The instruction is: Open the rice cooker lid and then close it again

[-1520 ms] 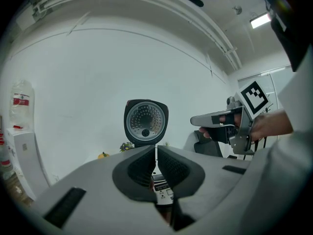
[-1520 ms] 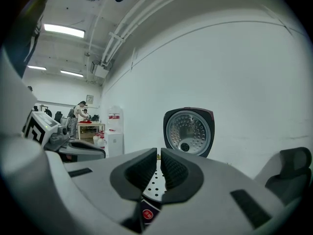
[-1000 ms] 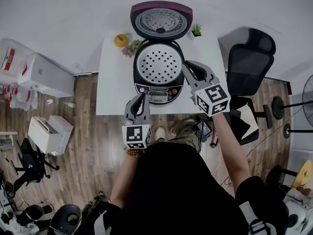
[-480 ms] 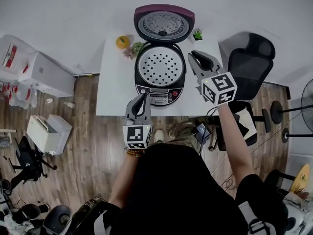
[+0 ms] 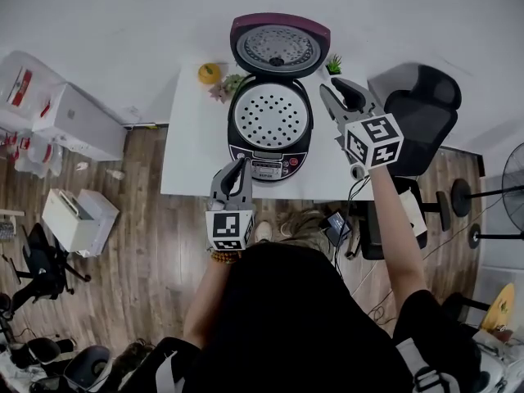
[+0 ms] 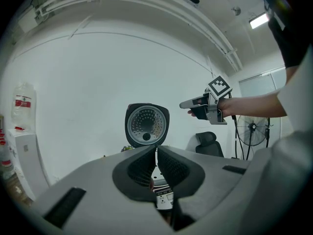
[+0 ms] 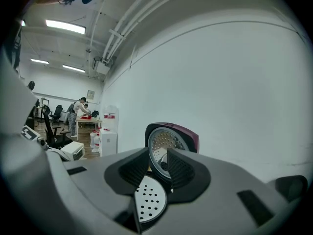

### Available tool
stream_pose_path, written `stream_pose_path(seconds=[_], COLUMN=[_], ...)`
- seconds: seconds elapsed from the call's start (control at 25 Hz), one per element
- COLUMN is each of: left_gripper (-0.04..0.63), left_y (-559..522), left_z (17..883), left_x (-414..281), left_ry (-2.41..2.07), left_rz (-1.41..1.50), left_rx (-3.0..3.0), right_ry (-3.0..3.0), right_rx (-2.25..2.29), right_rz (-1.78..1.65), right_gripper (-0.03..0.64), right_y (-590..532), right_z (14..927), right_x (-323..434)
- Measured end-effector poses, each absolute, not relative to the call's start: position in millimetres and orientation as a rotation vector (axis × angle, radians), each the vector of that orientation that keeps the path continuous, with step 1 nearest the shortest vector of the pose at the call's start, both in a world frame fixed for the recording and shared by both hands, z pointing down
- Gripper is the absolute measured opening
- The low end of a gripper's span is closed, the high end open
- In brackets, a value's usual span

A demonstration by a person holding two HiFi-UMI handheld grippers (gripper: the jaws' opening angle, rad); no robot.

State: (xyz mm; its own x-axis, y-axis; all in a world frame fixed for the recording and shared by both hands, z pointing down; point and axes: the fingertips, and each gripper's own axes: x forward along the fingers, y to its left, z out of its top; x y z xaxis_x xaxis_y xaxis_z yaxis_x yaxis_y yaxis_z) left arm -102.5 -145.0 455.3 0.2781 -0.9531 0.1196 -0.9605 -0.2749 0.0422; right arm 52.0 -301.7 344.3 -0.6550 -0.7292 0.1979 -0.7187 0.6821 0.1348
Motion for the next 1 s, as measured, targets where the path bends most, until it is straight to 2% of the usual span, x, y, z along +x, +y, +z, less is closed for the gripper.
stream_pose_path(seconds=[0.52, 1.0], left_gripper=[0.033, 0.034], left_y=[-152.8, -157.7], left_z=[450.0, 444.5], left_x=[-111.3, -123.3], left_ry=[-1.86, -1.891], left_rz=[0.081, 0.062], left_rx=[2.415, 2.4], right_ry=[-2.636, -2.625], right_rx=[1.108, 1.148], right_rz=[-0.007, 0.057], right_gripper=[0.172, 0.173], right_y=[-351.8, -406.5], right_z=[330.8, 306.3], right_x=[57.1, 61.7])
